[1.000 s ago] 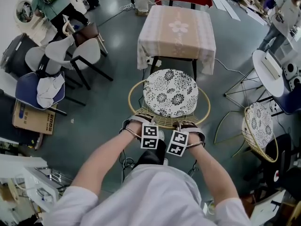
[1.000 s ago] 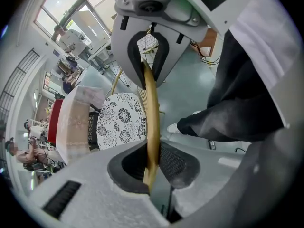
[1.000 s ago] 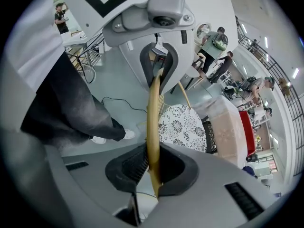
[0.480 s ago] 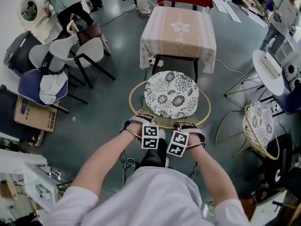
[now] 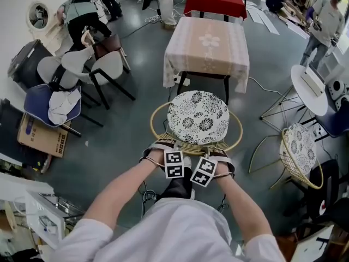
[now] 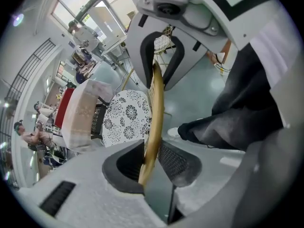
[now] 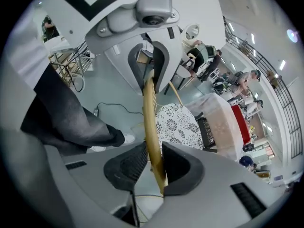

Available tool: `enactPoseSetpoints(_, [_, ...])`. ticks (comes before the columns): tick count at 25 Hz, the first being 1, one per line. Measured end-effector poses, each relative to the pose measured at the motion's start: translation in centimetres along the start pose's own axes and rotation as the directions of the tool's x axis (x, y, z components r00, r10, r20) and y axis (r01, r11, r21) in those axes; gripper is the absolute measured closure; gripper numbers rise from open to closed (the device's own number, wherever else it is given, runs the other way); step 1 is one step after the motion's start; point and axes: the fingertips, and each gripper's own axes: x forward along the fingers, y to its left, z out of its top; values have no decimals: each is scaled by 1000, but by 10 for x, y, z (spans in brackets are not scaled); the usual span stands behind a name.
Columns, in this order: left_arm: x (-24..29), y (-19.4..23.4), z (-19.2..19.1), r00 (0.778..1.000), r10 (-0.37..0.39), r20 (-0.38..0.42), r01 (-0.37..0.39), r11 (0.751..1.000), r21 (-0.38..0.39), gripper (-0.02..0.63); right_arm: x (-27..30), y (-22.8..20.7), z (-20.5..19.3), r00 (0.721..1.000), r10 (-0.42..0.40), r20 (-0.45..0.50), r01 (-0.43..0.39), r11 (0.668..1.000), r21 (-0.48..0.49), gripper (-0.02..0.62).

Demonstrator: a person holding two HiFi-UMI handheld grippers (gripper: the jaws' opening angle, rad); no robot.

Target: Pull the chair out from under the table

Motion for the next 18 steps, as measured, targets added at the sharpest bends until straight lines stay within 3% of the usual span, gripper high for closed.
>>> enactPoseSetpoints(7, [-19, -1, 2, 998, -11, 60, 19, 992, -126, 512, -15, -5, 2, 1000, 9, 30, -13, 991, 134, 506])
enactPoseSetpoints(11, [-33, 5, 3, 993, -2, 114, 32, 966, -256, 511, -23, -8, 4, 999, -9, 43, 0, 980, 198, 502])
enactPoseSetpoints(14, [-51, 19, 16, 979, 49, 196, 36, 913, -405, 511, -34, -10, 4, 998, -26, 60, 10, 966, 258, 502])
enactPoseSetpoints(18, [-77, 37, 38, 942, 115, 316, 108, 787, -608, 511, -53, -20, 10, 989, -69, 131, 8, 909, 418, 511])
